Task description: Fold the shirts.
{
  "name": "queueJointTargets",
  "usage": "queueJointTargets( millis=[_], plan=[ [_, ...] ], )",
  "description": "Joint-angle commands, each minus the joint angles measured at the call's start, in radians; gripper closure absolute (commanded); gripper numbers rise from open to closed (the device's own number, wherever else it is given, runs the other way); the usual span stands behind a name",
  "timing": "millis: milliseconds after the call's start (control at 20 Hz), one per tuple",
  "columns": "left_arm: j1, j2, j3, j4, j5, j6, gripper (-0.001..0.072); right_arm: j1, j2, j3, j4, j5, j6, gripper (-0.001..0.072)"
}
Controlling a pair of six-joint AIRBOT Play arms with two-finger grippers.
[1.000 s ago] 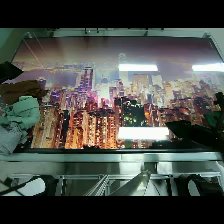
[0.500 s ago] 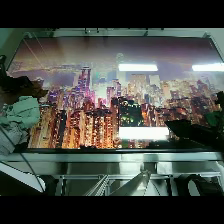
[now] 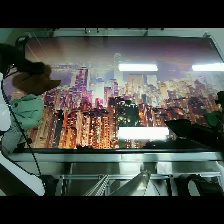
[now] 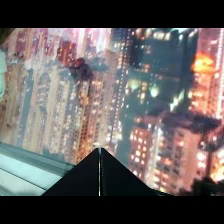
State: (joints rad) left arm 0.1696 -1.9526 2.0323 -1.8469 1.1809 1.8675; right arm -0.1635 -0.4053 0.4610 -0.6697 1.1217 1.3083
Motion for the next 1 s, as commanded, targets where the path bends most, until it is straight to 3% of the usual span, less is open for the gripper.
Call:
queueJointTargets(
  millis=[0, 50, 150, 300, 550, 600, 650, 700, 750, 850, 950],
  plan=[
    [-0.138, 0.153, -0.054, -0.575, 0.033, 0.121, 0.0687, 0.001, 0.000, 0.000, 0.001, 0.000, 0.000, 0.0690],
    [-0.185, 0.193, -0.066, -0.667, 0.063, 0.124, 0.0687, 0.001, 0.000, 0.000, 0.002, 0.001, 0.000, 0.0690],
    [-0.291, 0.250, -0.067, -0.686, 0.153, 0.122, 0.0687, 0.001, 0.001, 0.000, 0.013, 0.001, 0.000, 0.0690],
    [-0.420, 0.258, -0.075, -0.681, 0.262, 0.029, 0.0687, 0.001, 0.000, 0.000, 0.048, 0.004, 0.001, 0.0690],
    [-0.505, 0.258, -0.307, -0.659, 0.202, 0.016, 0.0684, 0.001, -0.012, 0.000, 0.080, 0.020, 0.029, 0.0690],
    [-0.502, 0.259, -0.338, -0.663, 0.226, 0.016, 0.0546, 0.001, -0.014, 0.000, 0.080, 0.034, 0.029, 0.0685],
    [-0.493, 0.259, -0.347, -0.667, 0.266, 0.016, 0.0244, 0.001, -0.018, 0.000, 0.080, 0.039, 0.027, 0.0608],
    [-0.479, 0.259, -0.336, -0.671, 0.314, 0.006, -0.0013, 0.001, -0.022, 0.000, 0.080, 0.038, 0.026, 0.0394],
    [-0.458, 0.259, -0.304, -0.667, 0.378, -0.003, -0.0013, 0.001, -0.027, 0.000, 0.080, 0.038, 0.022, 0.0294],
    [-0.402, 0.265, -0.248, -0.652, 0.487, -0.023, -0.0013, 0.001, -0.054, 0.000, 0.076, 0.039, 0.022, 0.0294],
    [-0.340, 0.314, -0.306, -0.565, 0.474, -0.037, -0.0013, 0.001, -0.116, 0.000, 0.061, 0.058, -0.005, 0.0201]
  ],
)
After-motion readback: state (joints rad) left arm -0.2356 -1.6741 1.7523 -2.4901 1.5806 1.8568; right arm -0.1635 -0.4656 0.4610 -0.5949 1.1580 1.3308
